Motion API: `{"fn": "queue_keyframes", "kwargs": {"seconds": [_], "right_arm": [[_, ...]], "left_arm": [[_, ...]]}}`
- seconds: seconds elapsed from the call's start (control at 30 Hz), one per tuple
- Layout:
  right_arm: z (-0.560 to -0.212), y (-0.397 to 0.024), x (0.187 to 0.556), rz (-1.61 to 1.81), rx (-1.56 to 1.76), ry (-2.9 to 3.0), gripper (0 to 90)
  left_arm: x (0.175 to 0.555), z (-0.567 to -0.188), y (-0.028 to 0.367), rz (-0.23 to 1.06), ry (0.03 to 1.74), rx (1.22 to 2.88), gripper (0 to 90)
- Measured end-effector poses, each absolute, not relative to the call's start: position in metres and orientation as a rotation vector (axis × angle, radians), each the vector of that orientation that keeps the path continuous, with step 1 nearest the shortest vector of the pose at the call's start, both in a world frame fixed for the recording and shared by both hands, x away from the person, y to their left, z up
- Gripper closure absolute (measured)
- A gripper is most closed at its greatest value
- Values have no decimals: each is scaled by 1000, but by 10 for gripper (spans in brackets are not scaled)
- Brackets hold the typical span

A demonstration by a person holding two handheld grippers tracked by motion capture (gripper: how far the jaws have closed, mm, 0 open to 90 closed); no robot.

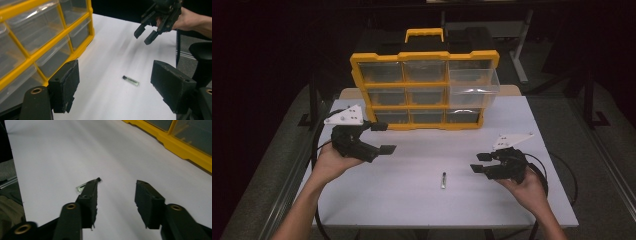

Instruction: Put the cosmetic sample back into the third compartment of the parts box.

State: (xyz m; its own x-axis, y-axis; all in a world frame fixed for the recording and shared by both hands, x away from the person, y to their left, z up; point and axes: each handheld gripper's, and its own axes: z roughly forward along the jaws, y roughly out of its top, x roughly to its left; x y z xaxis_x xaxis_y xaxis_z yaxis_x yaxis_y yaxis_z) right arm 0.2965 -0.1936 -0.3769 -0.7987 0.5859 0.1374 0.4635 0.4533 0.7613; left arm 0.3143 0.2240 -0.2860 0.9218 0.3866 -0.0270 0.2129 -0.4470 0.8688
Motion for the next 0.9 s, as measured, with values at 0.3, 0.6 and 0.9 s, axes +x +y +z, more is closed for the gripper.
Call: {"fn": "queue_keyframes", "kwargs": {"seconds": [0.3,0.6,0.9], "right_arm": [[-384,-176,307,1229,960,2597,689],[-393,-155,317,1194,978,2674,887],[-409,-136,330,1135,1014,2714,889]], "left_arm": [[303,-309,240,243,471,2033,229],[292,-332,251,260,512,2034,227],[284,-350,260,262,543,2013,227]]}}
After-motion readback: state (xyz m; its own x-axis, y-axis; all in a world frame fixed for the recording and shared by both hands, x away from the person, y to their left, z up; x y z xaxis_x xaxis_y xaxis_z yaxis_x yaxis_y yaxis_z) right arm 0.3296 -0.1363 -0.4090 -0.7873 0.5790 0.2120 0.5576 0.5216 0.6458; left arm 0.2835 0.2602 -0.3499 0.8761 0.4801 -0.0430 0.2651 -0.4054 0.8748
